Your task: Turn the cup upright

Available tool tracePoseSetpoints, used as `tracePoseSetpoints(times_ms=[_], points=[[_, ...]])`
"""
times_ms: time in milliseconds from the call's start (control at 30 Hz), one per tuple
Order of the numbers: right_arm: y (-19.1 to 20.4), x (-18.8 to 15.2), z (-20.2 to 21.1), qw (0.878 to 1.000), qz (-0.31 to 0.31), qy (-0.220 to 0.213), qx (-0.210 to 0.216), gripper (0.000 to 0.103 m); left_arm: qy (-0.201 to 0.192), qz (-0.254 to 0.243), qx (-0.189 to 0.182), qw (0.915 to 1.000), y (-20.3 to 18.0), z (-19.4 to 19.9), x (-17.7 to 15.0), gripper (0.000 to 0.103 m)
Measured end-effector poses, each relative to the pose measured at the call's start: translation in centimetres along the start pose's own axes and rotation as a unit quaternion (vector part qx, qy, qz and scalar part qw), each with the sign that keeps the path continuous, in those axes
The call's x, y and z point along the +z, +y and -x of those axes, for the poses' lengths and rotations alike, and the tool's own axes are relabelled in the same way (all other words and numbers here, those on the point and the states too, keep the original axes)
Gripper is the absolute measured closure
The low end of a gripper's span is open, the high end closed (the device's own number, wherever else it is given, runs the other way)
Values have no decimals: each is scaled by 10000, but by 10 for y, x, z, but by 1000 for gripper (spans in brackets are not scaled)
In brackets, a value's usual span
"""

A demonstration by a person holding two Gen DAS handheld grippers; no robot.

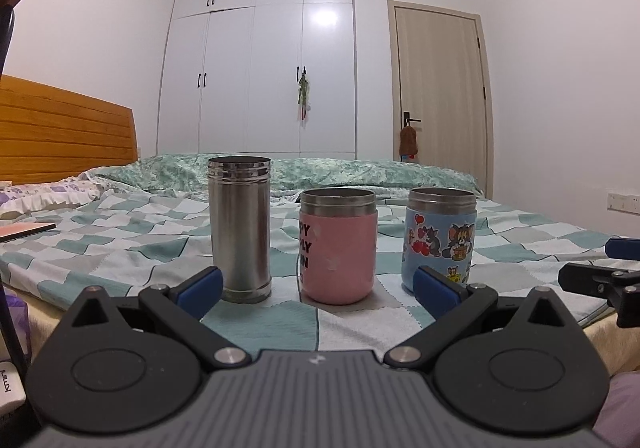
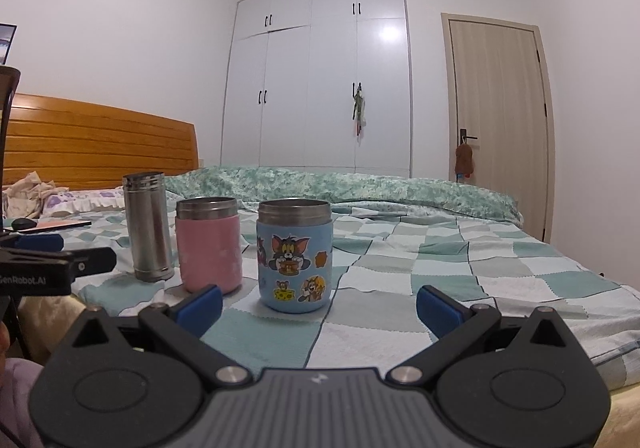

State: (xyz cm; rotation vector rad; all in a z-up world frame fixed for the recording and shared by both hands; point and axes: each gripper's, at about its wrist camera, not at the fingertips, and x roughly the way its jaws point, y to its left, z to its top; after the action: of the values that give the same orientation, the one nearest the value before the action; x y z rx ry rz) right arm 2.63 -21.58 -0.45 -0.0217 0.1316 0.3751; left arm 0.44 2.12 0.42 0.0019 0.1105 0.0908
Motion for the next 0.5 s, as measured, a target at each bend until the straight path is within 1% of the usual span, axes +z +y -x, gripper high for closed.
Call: tracePoseSetpoints(times_ms=[500], points=[[0, -2, -4, 10000, -27, 18, -30, 0, 10, -55, -50, 10000, -1, 1, -1, 0]])
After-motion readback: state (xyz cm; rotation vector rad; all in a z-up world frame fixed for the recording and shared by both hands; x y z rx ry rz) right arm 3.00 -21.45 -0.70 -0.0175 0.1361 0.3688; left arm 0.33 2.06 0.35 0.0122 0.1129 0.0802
